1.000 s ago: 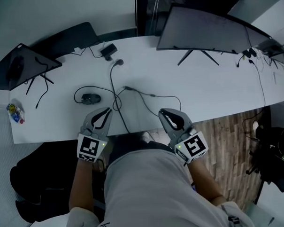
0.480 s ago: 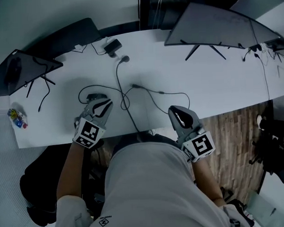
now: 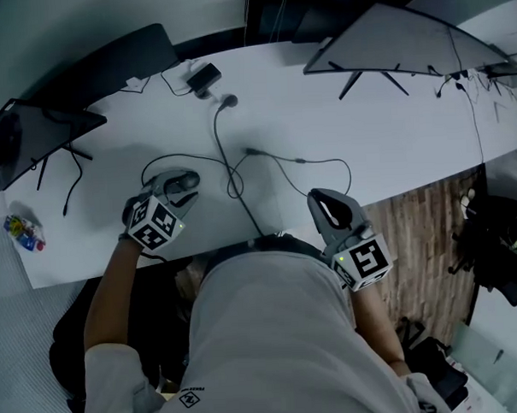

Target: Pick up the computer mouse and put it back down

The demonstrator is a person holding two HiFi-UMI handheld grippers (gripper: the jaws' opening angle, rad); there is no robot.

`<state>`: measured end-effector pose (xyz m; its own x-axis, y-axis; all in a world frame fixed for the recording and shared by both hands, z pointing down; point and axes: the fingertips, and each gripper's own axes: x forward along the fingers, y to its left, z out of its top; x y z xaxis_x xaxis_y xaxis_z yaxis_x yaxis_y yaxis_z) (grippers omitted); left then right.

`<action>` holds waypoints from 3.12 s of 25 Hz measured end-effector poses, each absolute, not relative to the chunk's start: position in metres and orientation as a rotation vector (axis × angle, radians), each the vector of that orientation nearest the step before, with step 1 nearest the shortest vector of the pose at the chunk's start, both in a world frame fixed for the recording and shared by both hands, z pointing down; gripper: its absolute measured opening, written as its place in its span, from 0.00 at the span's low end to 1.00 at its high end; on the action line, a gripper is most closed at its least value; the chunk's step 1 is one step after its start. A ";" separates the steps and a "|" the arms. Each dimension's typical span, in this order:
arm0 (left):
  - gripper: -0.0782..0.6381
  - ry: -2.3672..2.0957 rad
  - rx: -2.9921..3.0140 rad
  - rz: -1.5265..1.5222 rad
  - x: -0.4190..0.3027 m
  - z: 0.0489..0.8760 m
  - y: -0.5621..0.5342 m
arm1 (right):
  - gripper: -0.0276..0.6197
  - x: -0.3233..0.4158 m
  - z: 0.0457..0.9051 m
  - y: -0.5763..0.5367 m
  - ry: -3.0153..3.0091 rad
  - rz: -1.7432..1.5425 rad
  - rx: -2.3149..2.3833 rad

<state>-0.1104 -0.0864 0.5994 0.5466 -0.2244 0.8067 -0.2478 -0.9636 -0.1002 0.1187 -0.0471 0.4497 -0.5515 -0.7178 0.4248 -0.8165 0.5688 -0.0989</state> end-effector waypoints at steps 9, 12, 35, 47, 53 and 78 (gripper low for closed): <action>0.53 -0.187 2.723 1.549 -0.132 0.660 -0.089 | 0.08 0.109 0.458 -0.044 -2.346 0.423 1.312; 0.54 -0.140 2.715 1.574 -0.136 0.677 -0.090 | 0.08 0.108 0.459 -0.042 -2.313 0.421 1.332; 0.54 -0.113 2.670 1.531 -0.140 0.711 -0.098 | 0.08 0.117 0.459 -0.028 -2.209 0.421 1.416; 0.54 -0.238 2.626 1.575 -0.139 0.702 -0.097 | 0.08 0.122 0.453 -0.017 -2.252 0.400 1.415; 0.54 -0.338 2.606 1.452 -0.128 0.671 -0.095 | 0.08 0.125 0.452 -0.018 -2.291 0.396 1.402; 0.54 -0.991 2.697 0.836 -0.060 0.466 -0.070 | 0.08 0.128 0.430 -0.051 -2.545 0.318 1.188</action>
<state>-0.0599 -0.0704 0.4663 0.6266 -0.5520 0.5501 -0.6349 -0.7710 -0.0504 0.1276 -0.0509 0.4302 -0.6063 -0.7031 0.3715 -0.7729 0.6309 -0.0672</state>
